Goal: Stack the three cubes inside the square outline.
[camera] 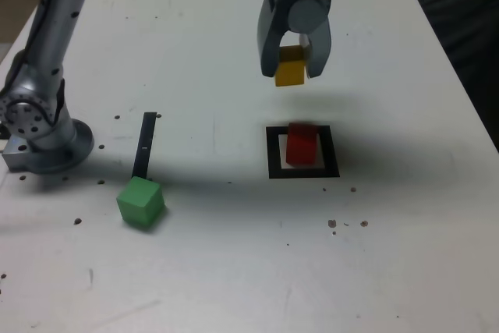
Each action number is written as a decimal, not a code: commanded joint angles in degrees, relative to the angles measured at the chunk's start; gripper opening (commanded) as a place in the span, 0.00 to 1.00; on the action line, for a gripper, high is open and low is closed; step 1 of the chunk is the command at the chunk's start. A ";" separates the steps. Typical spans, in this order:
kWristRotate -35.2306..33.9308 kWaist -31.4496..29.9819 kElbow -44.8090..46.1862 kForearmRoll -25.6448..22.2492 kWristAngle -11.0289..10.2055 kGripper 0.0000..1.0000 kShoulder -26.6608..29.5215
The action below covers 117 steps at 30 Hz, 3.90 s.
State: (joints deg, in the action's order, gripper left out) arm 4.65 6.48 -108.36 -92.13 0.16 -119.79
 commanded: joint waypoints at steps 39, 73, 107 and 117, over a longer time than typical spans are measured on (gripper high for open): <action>-3.72 -11.61 -1.47 0.33 -0.23 0.29 -4.85; -1.58 -10.26 -0.01 2.93 0.97 1.00 -6.28; -4.30 -18.99 34.34 6.37 -4.02 1.00 25.42; -9.36 -27.13 45.20 10.41 -1.81 1.00 32.30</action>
State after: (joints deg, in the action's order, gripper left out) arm -4.44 -19.82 -64.00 -82.44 -2.11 -87.91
